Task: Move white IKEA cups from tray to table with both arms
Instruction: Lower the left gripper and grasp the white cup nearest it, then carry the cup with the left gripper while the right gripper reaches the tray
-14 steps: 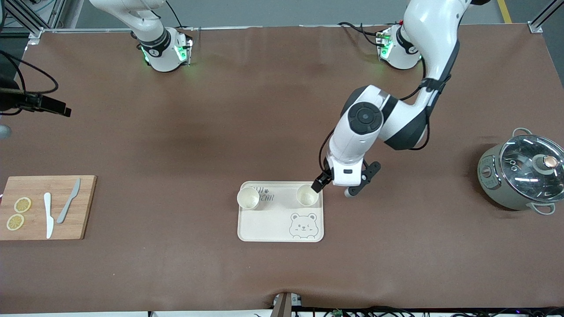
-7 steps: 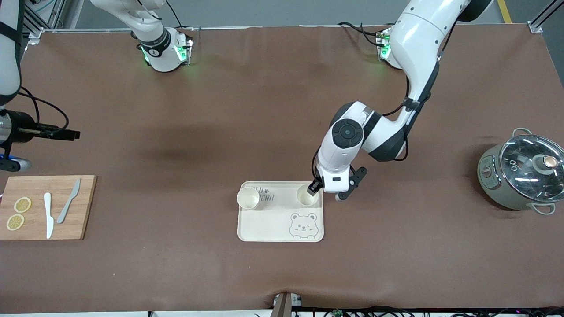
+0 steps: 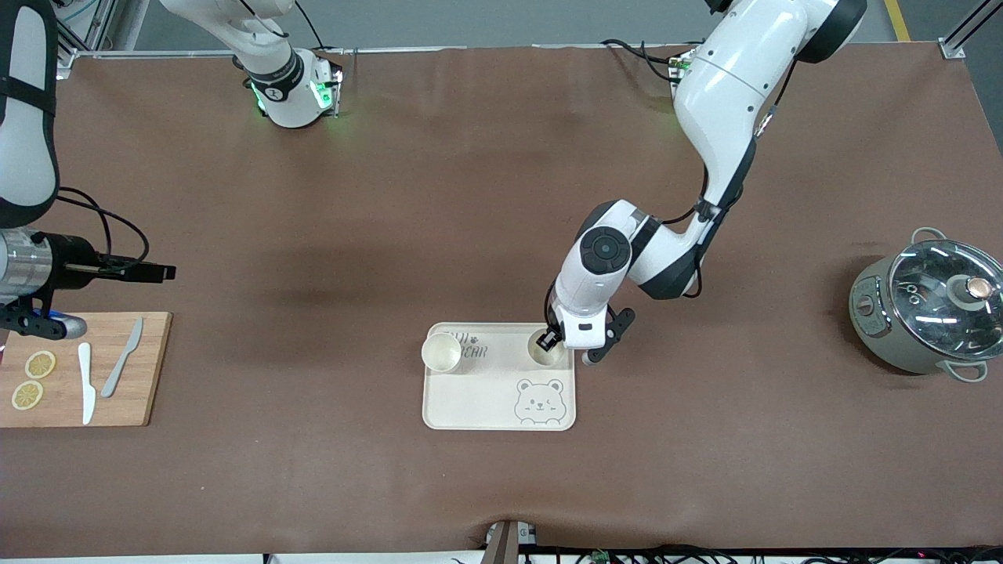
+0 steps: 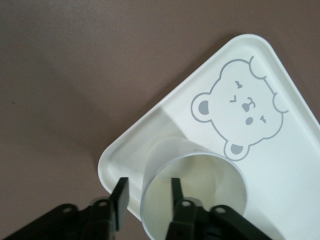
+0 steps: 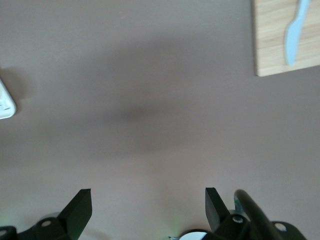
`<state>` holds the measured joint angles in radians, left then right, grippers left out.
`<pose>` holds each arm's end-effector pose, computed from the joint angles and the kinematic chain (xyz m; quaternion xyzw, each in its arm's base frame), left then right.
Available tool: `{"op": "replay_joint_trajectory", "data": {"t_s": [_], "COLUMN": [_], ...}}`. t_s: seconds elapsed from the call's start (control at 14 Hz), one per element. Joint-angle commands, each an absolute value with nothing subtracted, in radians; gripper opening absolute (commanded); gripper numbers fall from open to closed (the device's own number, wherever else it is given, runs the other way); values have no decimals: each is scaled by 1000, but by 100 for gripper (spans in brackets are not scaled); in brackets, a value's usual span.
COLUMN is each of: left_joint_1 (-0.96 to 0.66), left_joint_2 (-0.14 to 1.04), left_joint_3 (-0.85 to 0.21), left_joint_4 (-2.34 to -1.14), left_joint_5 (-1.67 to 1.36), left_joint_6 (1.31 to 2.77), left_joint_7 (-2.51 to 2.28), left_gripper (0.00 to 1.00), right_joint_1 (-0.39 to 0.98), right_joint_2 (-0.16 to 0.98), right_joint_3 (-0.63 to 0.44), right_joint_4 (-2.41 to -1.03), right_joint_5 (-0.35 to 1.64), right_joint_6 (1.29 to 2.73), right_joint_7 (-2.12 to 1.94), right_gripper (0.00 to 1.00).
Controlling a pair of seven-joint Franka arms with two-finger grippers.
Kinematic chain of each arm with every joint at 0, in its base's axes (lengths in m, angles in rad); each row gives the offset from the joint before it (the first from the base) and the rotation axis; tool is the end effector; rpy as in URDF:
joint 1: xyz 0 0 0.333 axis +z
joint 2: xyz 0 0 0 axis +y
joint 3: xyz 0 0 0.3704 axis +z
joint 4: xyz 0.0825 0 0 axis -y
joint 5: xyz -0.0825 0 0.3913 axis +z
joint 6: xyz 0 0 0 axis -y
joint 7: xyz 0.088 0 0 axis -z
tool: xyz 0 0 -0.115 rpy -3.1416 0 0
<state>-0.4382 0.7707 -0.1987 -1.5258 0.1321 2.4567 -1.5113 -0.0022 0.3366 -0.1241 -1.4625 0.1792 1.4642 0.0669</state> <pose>0.6382 -0.4323 0.2522 0.9080 0.4090 0.0243 0.0874 0.6443 -0.0477 0.5121 -0.9788 0.1002 0.1628 0.0735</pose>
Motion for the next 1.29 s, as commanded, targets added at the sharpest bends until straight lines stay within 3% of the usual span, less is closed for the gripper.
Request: {"op": "replay_joint_trajectory", "data": {"t_s": [0.0, 0.07, 0.5, 0.86, 1.21], "left_joint_1": [-454, -448, -423, -310, -178], "left_joint_2": [779, 776, 669, 484, 400], "left_joint_3": [-187, -187, -189, -192, -198], "left_joint_4": [-1503, -1503, -1505, -1514, -1569], "left_joint_5": [167, 167, 170, 163, 129], "left_joint_6": [2465, 2465, 2396, 2208, 2060], "left_joint_7": [-1534, -1522, -1416, -1248, -1204], "left_gripper": [10, 0, 0, 0, 0], "right_joint_1": [57, 69, 175, 267, 423], "right_joint_2": [362, 380, 460, 460, 494], "right_joint_3": [-120, -106, -95, -95, -95], "right_joint_4": [-1439, -1443, -1477, -1612, -1635], "right_joint_5": [201, 204, 210, 388, 399], "right_joint_6": [1463, 1463, 1546, 1805, 2072], "right_joint_7": [80, 78, 89, 335, 647], "right_gripper": [100, 100, 100, 100, 100]}}
